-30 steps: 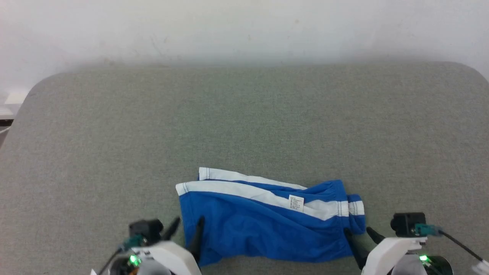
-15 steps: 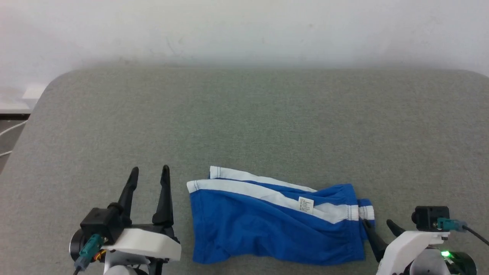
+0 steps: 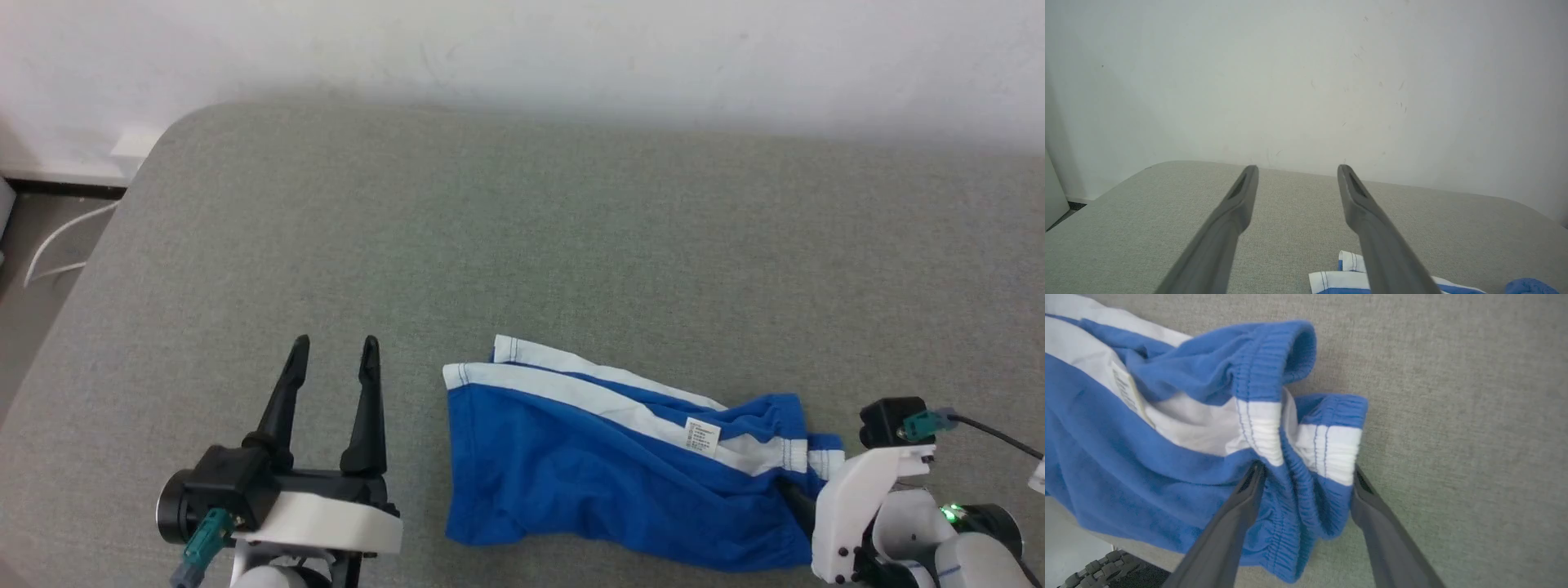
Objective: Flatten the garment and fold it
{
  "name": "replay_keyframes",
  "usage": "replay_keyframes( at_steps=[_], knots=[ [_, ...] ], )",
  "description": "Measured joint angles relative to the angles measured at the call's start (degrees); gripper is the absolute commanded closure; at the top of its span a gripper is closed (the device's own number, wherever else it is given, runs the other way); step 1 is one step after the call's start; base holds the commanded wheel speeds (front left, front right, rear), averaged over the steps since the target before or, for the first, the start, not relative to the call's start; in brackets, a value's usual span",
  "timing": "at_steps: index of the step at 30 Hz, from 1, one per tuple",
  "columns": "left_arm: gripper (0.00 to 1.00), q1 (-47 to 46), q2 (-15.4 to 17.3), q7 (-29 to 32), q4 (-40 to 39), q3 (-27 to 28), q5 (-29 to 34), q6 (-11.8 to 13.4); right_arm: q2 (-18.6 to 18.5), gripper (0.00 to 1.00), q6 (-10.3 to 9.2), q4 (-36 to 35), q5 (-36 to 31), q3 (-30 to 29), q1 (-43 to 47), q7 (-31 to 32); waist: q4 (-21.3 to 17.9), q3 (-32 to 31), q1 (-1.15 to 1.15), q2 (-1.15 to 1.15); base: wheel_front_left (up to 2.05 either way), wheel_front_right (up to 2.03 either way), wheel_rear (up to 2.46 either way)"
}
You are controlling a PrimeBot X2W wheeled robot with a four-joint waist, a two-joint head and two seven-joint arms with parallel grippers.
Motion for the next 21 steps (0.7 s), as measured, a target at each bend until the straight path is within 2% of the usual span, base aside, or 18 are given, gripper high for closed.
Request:
replay_keyframes(
  at_steps=[9, 10, 11, 12, 21],
  knots=[
    [0.0, 0.0, -1.9, 0.0, 0.8, 1.5, 2.4, -3.0, -0.2, 0.0, 0.0, 10.7, 0.9, 1.0, -6.1, 1.0, 0.9, 2.1, -0.01, -0.01, 0.0, 0.0, 0.0],
    [0.0, 0.0, -2.0, 0.0, 0.9, 1.5, 2.6, -3.1, -0.4, 0.58, 0.0, 11.3, 1.4, 1.3, -6.5, 1.4, 1.0, 2.1, -0.01, 0.0, 0.0, 0.0, 0.0],
    [0.0, 0.0, -2.0, 0.0, 1.0, 1.6, 2.9, -3.4, -0.6, 0.86, -0.07, 11.8, 2.1, 1.6, -6.8, 1.8, 0.9, 2.0, -0.01, -0.01, 0.0, 0.0, 0.0],
    [0.0, 0.0, -2.1, 0.0, 1.1, 1.7, 3.0, -3.5, -0.8, 1.0, -0.07, 12.2, 2.7, 1.8, -7.1, 1.9, 0.9, 2.0, -0.01, -0.01, 0.0, 0.0, 0.0],
    [0.0, 0.7, -2.5, 0.0, 1.8, 2.6, 4.1, -4.0, -2.3, 1.0, -0.08, 13.1, 6.6, 6.0, -7.8, 0.8, -0.1, 0.0, 0.01, -0.01, 0.0, 0.0, 0.0]
  ],
)
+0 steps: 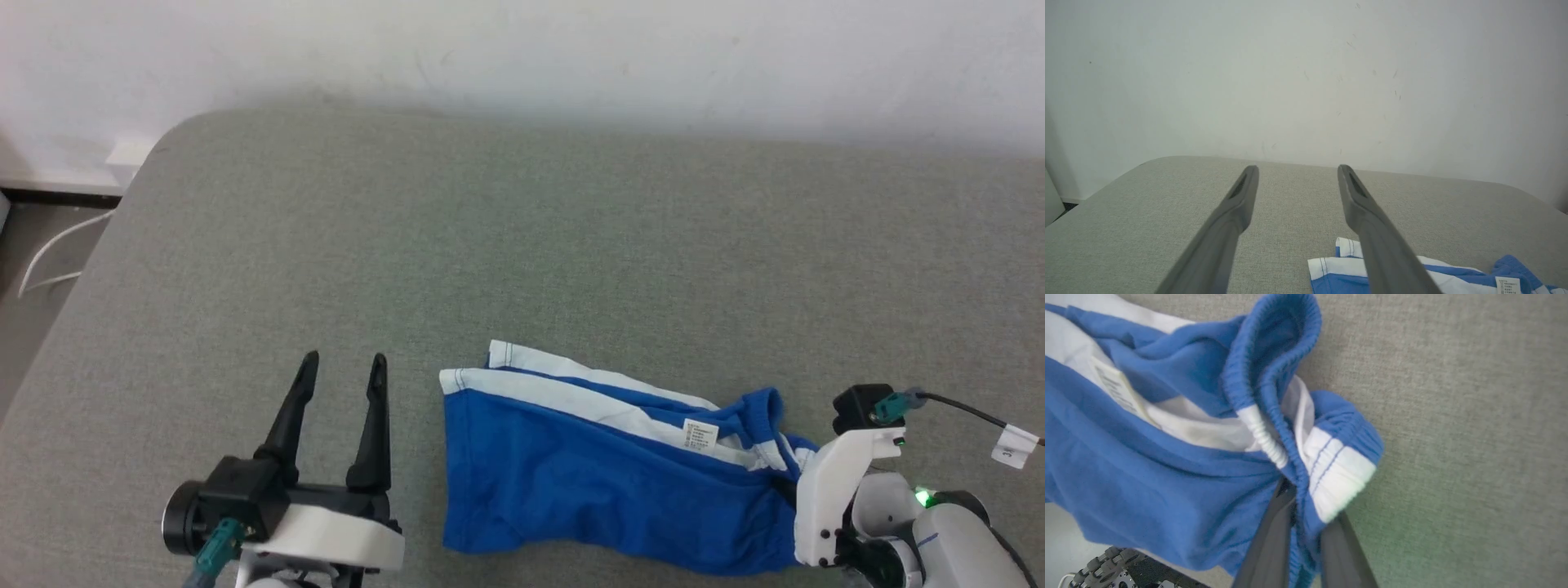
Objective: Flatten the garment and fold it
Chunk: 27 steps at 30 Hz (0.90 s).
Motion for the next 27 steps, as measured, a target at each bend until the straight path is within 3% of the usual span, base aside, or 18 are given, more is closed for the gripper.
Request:
replay_keyframes(
  at_steps=[6, 13, 17, 22, 27],
  knots=[
    [0.0, 1.4, -0.1, 0.0, 0.1, 0.2, 0.4, -0.1, -2.4, 1.0, 0.08, -2.3, 1.4, -0.7, 0.7, 1.6, -1.4, -1.8, -0.01, 0.0, 0.0, 0.0, 0.0],
    [0.0, 1.8, -0.1, 0.0, 0.0, 0.0, 0.4, -0.5, -7.8, 1.0, 0.08, -3.9, -0.4, -12.2, 2.4, 5.2, -2.9, -2.8, -0.01, 0.0, 0.0, 0.0, 0.0],
    [0.0, 1.8, -0.1, 0.0, -0.2, 0.2, 0.4, -0.5, -9.1, 1.0, 0.08, -5.7, -2.0, -17.5, 2.7, 7.6, -3.4, -2.4, 0.0, 0.0, 0.0, 0.0, 0.0],
    [0.0, 1.8, -0.2, 0.0, -0.2, 0.2, 0.4, -0.5, -5.5, 1.0, 0.05, -10.0, -2.0, -19.2, 2.7, 13.9, -4.3, -2.0, 0.0, 0.0, 0.0, 0.0, 0.0],
    [0.0, 1.8, -0.3, 0.0, 0.1, 0.0, 0.3, -0.5, 1.4, 1.0, 0.02, -14.9, 7.5, -16.2, 2.7, 19.7, -4.3, -2.0, 0.0, 0.0, 0.0, 0.0, 0.0]
  ],
)
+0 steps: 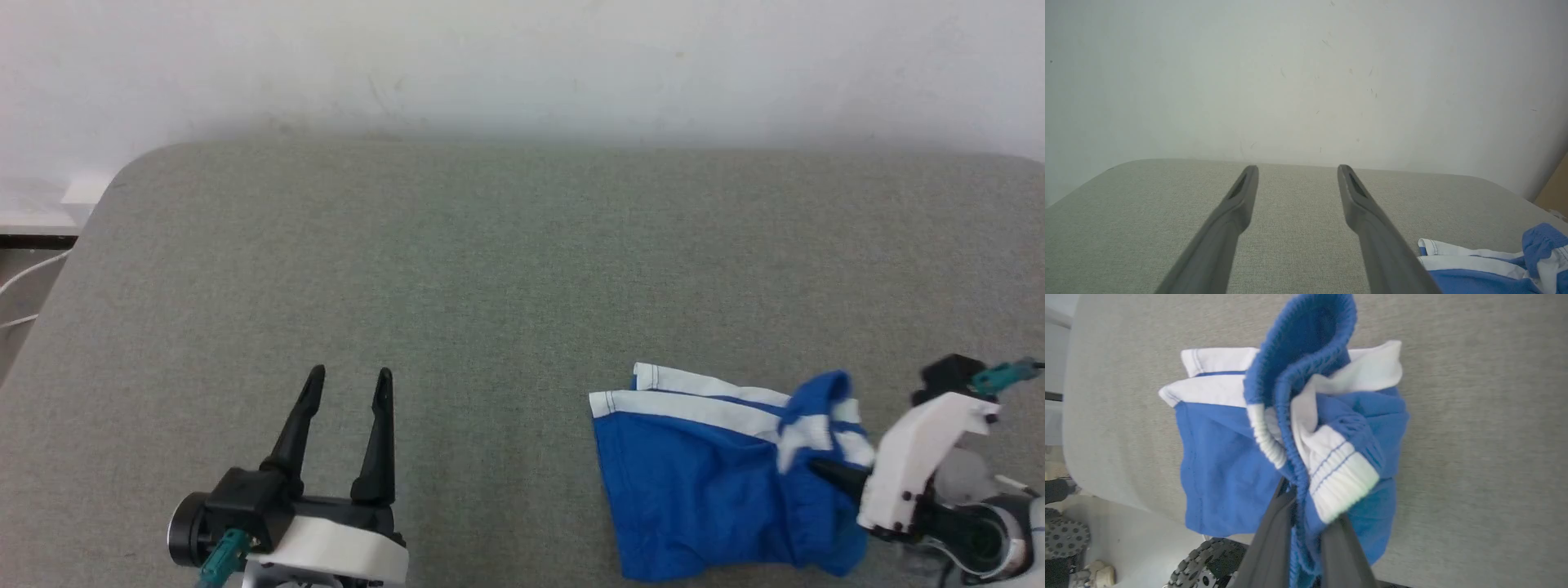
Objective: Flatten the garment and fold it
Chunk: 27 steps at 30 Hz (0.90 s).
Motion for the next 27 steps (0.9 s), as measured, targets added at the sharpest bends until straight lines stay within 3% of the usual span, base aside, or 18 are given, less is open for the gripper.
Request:
replay_keyframes(
  at_steps=[7, 14, 15, 16, 21, 27],
  knots=[
    [0.0, -0.1, 0.0, 0.0, 0.1, -0.2, 0.0, 0.0, 4.0, 1.0, 0.0, -1.9, 12.7, 3.4, 0.3, 1.4, 1.0, 0.3, 0.0, 0.0, 0.0, 0.0, 0.0],
    [0.0, -0.5, 0.0, 0.0, 0.4, -0.6, 0.0, 0.0, 4.6, 1.0, 0.0, 4.0, 13.0, 10.6, -1.4, -6.1, 2.0, 1.0, 0.0, 0.0, 0.0, 0.0, 0.0],
    [0.0, -0.6, 0.0, 0.0, 0.4, -0.7, 0.0, 0.0, 4.6, 0.68, 0.0, 5.0, 12.6, 11.8, -1.8, -7.5, 2.1, 1.1, 0.0, 0.0, 0.0, 0.0, 0.0],
    [0.0, -0.7, 0.0, 0.0, 0.4, -0.7, 0.0, 0.0, 4.6, 0.0, 0.0, 5.9, 12.1, 13.0, -2.2, -9.0, 2.2, 1.3, 0.0, 0.0, 0.0, 0.0, 0.0],
    [0.0, -0.8, 0.0, 0.0, 0.6, -0.8, 0.0, 0.0, 4.7, 0.0, 0.0, 9.9, 10.2, 18.7, -4.0, -13.7, 2.4, 2.1, 0.0, 0.0, 0.0, 0.0, 0.0],
    [0.0, -0.8, 0.0, 0.0, 0.8, -0.7, -0.5, 0.0, 3.9, 0.0, 0.0, 9.7, 6.1, 25.8, -5.7, -19.0, 2.1, 2.1, 0.0, 0.0, 0.0, 0.0, 0.0]
  ],
)
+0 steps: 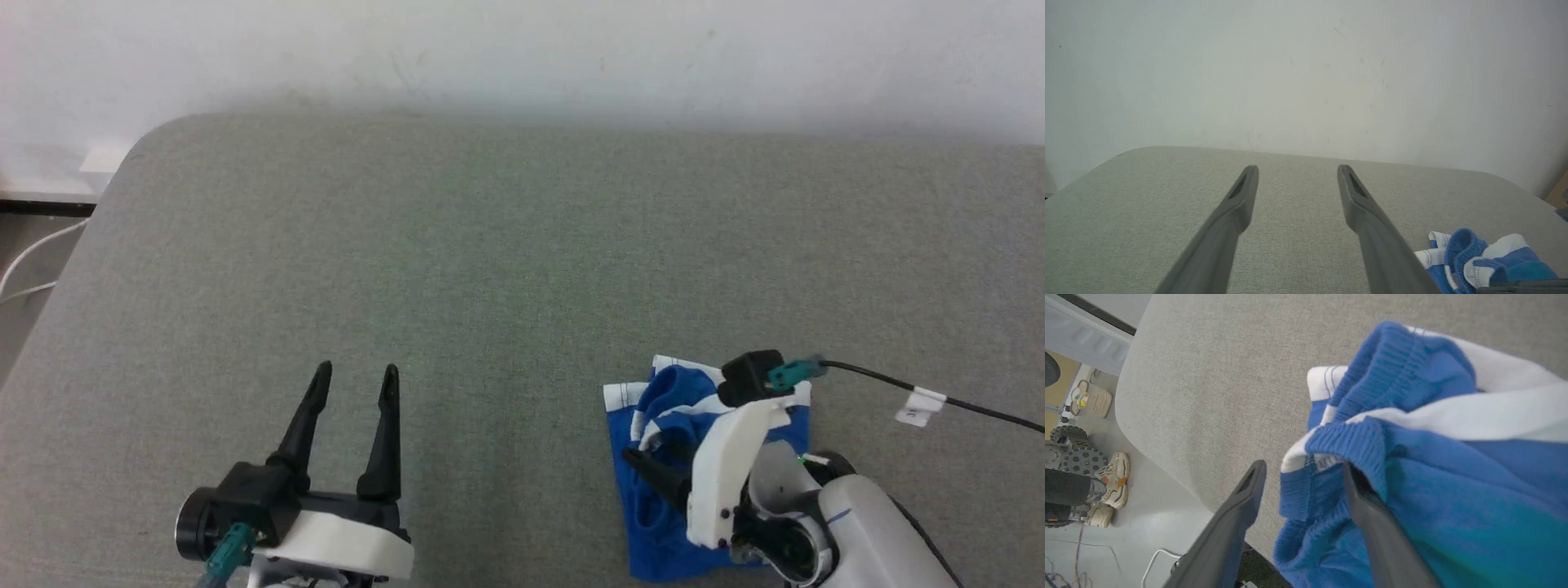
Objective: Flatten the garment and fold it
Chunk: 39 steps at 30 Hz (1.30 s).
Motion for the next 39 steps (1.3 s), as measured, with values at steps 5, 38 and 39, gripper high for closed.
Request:
replay_keyframes(
  at_steps=[5, 38, 39],
  knots=[
    [0.0, 0.0, 0.0, 0.0, 0.3, 0.0, 0.0, 0.0, -4.6, 0.0, 0.0, -3.6, -8.6, 7.5, -0.3, -6.4, -0.2, -0.6, 0.0, 0.0, 0.0, 0.0, 0.0],
    [0.0, 0.8, 0.0, 0.0, -0.3, 1.8, -1.0, 1.2, -3.7, 0.0, 0.0, -14.4, -16.9, -27.0, 15.7, -25.7, -4.0, -1.0, 0.0, 0.0, 0.0, 0.0, 0.0],
    [0.0, 0.7, 0.0, 0.0, -0.4, 1.9, -1.0, 1.2, -4.2, 0.0, 0.0, -13.6, -15.7, -26.5, 15.4, -22.9, -3.9, -0.7, 0.0, 0.0, 0.0, 0.0, 0.0]
  ],
)
